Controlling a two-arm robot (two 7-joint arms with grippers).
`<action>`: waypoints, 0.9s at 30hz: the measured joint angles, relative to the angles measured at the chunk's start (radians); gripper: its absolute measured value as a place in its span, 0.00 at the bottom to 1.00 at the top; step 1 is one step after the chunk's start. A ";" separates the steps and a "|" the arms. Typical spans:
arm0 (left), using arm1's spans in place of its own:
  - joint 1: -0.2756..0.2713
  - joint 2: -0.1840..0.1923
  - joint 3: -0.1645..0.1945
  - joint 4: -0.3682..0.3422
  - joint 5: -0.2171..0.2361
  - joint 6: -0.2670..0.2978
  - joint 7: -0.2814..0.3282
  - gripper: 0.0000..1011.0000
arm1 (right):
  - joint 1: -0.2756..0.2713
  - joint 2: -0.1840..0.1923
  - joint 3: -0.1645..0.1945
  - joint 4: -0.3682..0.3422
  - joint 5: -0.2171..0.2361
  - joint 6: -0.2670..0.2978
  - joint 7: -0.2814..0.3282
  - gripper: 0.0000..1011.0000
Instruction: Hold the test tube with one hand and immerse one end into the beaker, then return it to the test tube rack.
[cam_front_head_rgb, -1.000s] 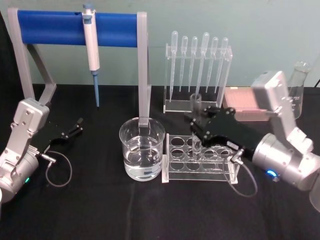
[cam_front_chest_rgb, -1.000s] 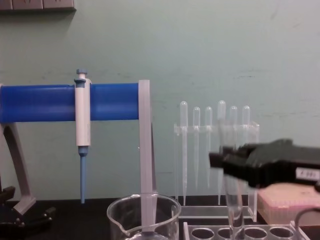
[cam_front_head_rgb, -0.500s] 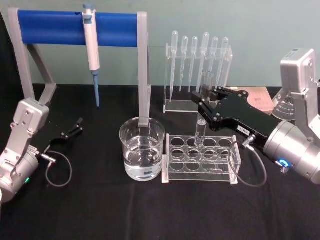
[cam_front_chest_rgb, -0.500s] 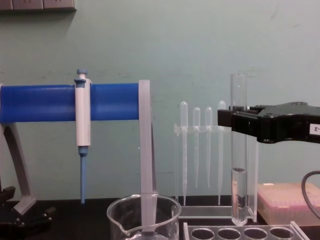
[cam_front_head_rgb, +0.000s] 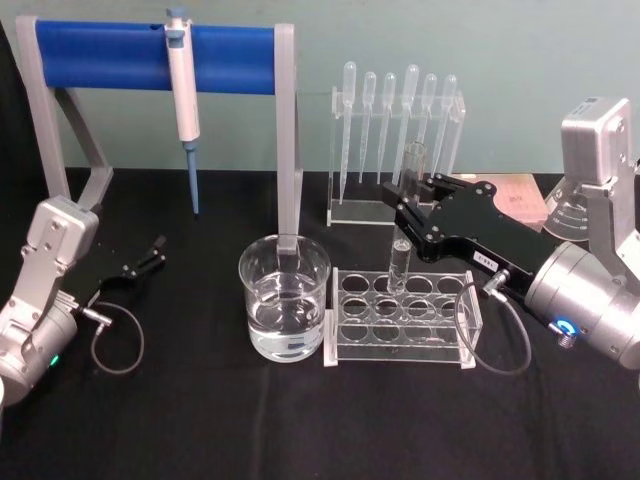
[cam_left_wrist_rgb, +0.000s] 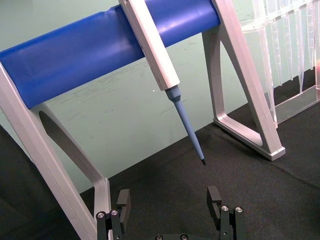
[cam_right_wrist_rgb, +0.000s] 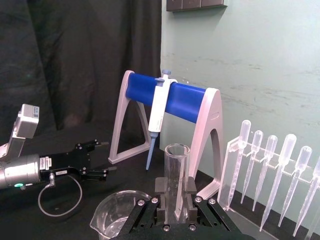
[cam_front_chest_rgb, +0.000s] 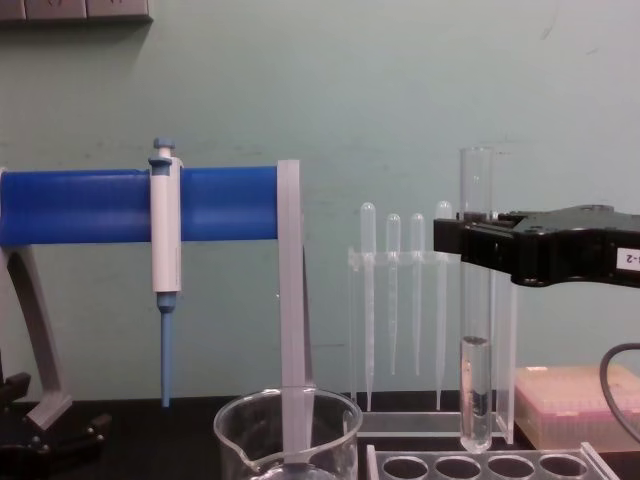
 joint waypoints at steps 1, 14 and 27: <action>0.000 0.000 0.000 0.000 0.000 0.000 0.000 0.99 | 0.000 0.000 0.000 0.000 0.000 0.000 0.000 0.22; 0.000 0.000 0.000 0.000 0.000 0.000 0.000 0.99 | 0.000 0.000 0.001 0.000 0.002 0.000 0.001 0.22; 0.000 0.000 0.000 0.000 0.000 0.000 0.000 0.99 | 0.000 0.000 0.002 -0.001 0.002 0.000 0.001 0.22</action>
